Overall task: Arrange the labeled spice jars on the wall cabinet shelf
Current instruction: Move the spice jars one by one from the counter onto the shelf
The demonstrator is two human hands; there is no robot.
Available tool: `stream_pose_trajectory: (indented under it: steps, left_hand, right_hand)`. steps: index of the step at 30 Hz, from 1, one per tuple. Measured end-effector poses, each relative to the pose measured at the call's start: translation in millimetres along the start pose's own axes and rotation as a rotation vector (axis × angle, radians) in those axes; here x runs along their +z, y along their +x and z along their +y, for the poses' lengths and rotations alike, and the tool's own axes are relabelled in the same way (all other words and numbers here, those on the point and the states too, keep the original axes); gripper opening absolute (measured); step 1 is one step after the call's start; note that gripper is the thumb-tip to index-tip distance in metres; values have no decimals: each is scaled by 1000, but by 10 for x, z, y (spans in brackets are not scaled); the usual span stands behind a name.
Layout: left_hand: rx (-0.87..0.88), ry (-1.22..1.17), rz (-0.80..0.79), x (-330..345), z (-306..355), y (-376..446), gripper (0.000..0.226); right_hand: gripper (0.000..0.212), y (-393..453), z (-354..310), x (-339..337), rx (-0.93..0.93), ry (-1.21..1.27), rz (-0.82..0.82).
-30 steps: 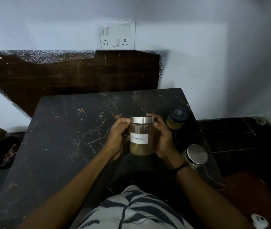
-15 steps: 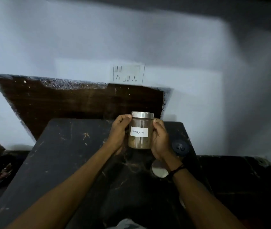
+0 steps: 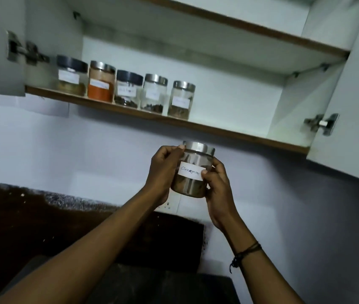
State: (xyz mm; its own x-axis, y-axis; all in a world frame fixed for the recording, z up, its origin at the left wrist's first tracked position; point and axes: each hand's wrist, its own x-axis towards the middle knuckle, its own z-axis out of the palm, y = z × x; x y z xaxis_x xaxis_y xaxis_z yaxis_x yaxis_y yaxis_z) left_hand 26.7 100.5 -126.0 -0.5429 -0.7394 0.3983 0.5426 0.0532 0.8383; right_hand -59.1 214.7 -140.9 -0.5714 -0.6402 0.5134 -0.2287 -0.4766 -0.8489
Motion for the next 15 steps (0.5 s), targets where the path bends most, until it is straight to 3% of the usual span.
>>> stream_pose_trajectory:
  steps: [4, 9, 15]
  left_hand:
    - [99, 47, -6, 147, 262, 180, 22]
    - [205, 84, -78, 354, 628, 462, 16]
    - [257, 82, -40, 593, 918, 859, 16]
  right_hand:
    - [40, 227, -228, 36, -74, 7, 62]
    - [29, 552, -469, 58, -214, 42, 272]
    - [17, 1016, -776, 59, -361, -238, 324]
